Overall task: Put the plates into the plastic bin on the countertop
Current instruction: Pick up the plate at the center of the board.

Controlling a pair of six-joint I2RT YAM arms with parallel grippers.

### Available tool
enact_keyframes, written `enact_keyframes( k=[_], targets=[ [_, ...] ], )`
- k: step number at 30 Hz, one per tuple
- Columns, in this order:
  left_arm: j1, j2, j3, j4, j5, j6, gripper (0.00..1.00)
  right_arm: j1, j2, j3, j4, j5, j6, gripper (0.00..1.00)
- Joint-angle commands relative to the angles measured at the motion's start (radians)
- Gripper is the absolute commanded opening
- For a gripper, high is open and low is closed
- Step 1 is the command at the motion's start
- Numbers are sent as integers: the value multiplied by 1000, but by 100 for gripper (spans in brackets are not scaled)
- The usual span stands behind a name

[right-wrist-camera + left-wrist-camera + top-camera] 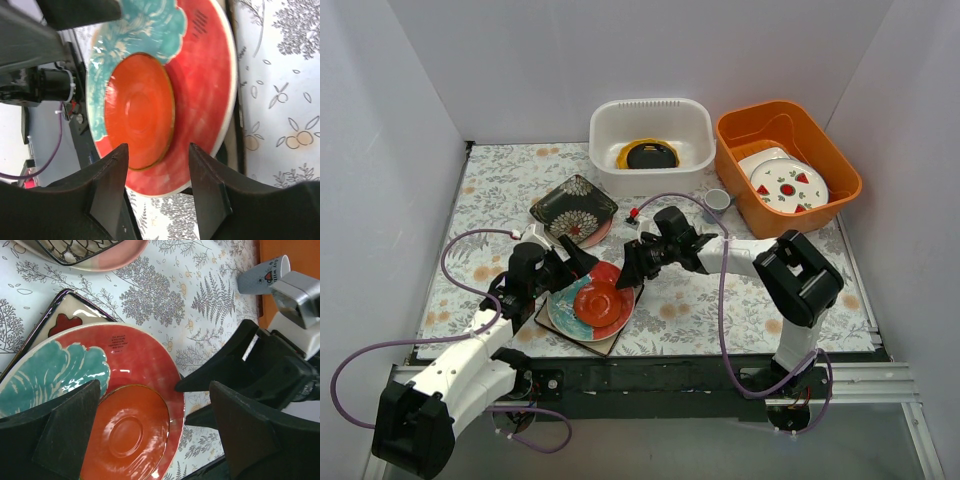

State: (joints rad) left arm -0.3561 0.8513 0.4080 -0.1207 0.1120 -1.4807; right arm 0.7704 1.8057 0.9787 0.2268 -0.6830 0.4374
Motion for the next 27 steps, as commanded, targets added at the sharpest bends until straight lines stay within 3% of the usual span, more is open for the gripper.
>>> enact_keyframes(
  k=[1, 23, 27],
  targets=[
    [5, -11, -5, -4, -17, 13, 90, 13, 59, 74, -70, 16, -37, 58],
    [5, -138, -49, -112, -67, -18, 90, 52, 210, 175, -225, 77, -109, 47],
    [5, -155, -64, -117, -64, -30, 90, 55, 221, 187, -264, 83, -121, 36]
  ],
)
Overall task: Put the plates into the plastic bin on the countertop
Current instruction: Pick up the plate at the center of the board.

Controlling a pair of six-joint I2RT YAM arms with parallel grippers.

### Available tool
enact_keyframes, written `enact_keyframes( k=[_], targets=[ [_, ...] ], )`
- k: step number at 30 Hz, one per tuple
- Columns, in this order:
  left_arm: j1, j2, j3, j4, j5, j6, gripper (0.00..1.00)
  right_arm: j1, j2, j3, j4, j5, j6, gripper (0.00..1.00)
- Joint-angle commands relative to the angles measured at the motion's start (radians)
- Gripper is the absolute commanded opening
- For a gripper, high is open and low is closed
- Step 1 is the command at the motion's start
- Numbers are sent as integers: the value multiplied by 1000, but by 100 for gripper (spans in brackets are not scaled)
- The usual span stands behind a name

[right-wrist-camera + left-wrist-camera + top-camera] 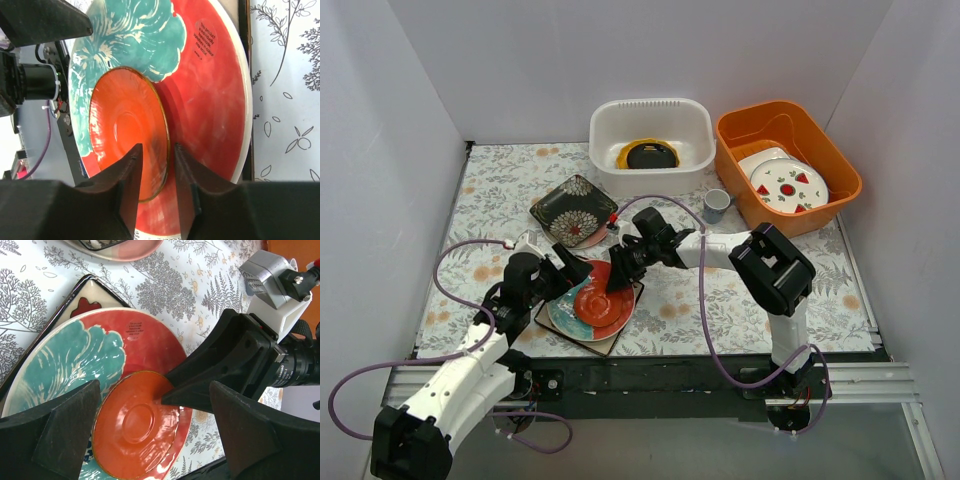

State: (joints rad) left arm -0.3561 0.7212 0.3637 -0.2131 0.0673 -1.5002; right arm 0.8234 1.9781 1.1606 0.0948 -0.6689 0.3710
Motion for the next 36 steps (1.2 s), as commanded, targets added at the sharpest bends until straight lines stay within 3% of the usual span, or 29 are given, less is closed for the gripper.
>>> enact_keyframes(
  k=[1, 5, 9, 25, 36],
  targets=[
    [5, -23, -22, -25, -20, -12, 91, 2, 51, 8, -142, 69, -58, 34],
    [5, -14, -25, -19, -12, -12, 91, 2, 41, 2, -147, 65, -66, 13],
    [5, -8, -26, -11, -3, -12, 91, 2, 19, -6, -142, 66, -60, 3],
    [5, 40, -42, 106, 35, 41, 91, -4, -171, -70, -104, 189, -26, 1],
    [3, 78, -103, 365, 161, 67, 91, -72, -347, -139, -104, 267, -21, 1]
  ],
)
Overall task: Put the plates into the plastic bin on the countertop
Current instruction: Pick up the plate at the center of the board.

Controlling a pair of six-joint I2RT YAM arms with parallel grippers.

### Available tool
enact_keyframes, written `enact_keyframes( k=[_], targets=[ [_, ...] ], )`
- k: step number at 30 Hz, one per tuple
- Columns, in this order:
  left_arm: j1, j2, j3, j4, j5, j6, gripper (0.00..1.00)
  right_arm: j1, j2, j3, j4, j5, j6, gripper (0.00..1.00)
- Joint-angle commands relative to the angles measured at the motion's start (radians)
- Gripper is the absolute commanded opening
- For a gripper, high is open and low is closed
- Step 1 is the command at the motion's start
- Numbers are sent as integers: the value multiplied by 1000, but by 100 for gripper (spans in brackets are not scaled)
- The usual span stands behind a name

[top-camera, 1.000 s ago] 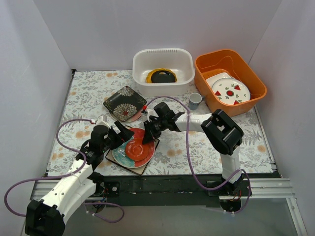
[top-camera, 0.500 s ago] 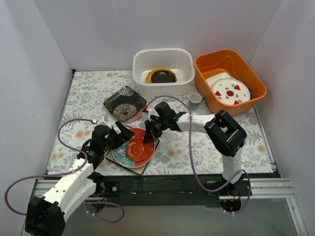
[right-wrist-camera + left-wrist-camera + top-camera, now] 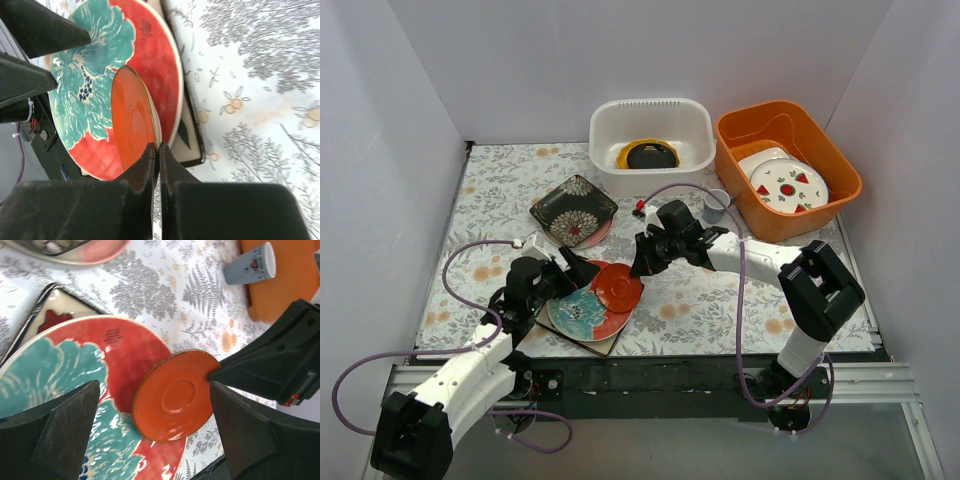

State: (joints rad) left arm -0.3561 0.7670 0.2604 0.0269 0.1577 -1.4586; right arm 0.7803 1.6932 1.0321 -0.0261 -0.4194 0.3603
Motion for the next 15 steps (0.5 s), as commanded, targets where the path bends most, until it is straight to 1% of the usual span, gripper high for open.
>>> enact_keyframes(
  k=[1, 4, 8, 11, 15],
  targets=[
    [5, 47, 0, 136, 81, 32, 91, -35, -67, -13, 17, 13, -8, 1],
    [5, 98, -3, 183, 138, 35, 90, -55, -84, -24, 44, -15, -1, 1],
    [5, 107, -18, 220, 190, 30, 90, -87, -95, -38, 75, -90, 3, 1],
    [5, 63, -30, 217, 203, 23, 89, -122, -96, -43, 113, -169, 14, 1],
    [5, -17, -52, 174, 186, 11, 89, -151, -113, -32, 135, -216, 14, 1]
  ],
)
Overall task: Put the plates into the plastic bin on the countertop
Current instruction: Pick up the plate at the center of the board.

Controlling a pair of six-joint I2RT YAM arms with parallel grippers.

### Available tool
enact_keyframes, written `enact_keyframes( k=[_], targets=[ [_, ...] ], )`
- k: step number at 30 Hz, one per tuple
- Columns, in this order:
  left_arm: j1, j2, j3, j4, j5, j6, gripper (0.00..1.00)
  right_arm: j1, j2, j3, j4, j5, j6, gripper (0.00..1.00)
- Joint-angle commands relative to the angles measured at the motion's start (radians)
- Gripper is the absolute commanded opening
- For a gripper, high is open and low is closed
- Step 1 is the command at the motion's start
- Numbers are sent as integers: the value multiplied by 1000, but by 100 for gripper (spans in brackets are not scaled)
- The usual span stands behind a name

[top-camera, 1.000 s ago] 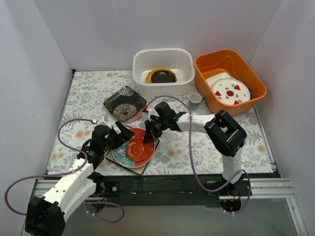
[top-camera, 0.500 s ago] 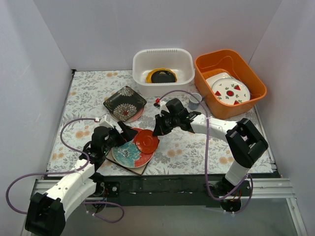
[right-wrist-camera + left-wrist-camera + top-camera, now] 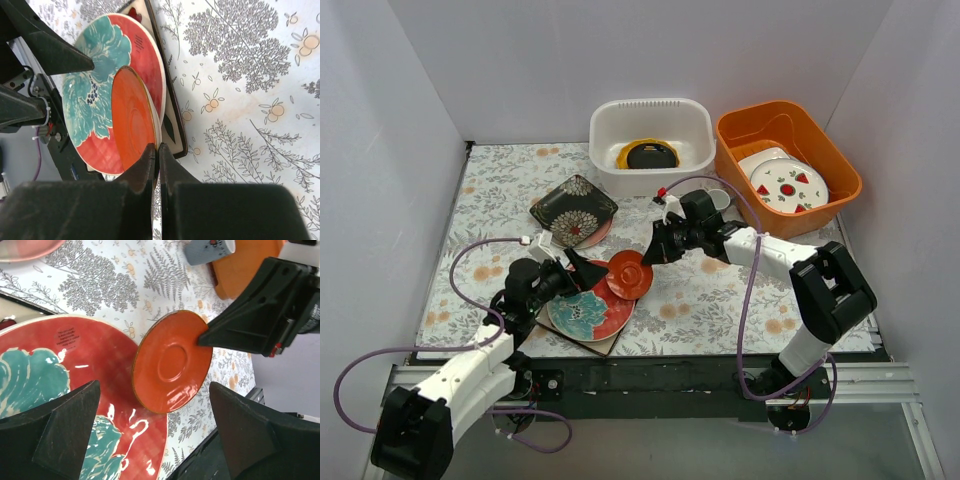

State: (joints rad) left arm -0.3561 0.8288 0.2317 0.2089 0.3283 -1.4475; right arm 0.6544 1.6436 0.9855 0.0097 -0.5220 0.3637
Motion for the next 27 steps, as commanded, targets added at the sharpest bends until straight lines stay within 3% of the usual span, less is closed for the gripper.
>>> enact_keyframes(
  k=[1, 14, 22, 27],
  targets=[
    [5, -104, -26, -19, 11, -4, 88, -29, -68, 18, 104, -121, 15, 1],
    [3, -151, -103, 64, 118, -68, 81, -45, -99, -30, 256, -222, 99, 1],
    [2, -53, -95, 159, 152, -62, 78, -45, -116, -60, 283, -223, 119, 1],
    [-4, 41, -95, 265, 184, -68, 66, -45, -134, -80, 305, -236, 139, 1]
  ],
)
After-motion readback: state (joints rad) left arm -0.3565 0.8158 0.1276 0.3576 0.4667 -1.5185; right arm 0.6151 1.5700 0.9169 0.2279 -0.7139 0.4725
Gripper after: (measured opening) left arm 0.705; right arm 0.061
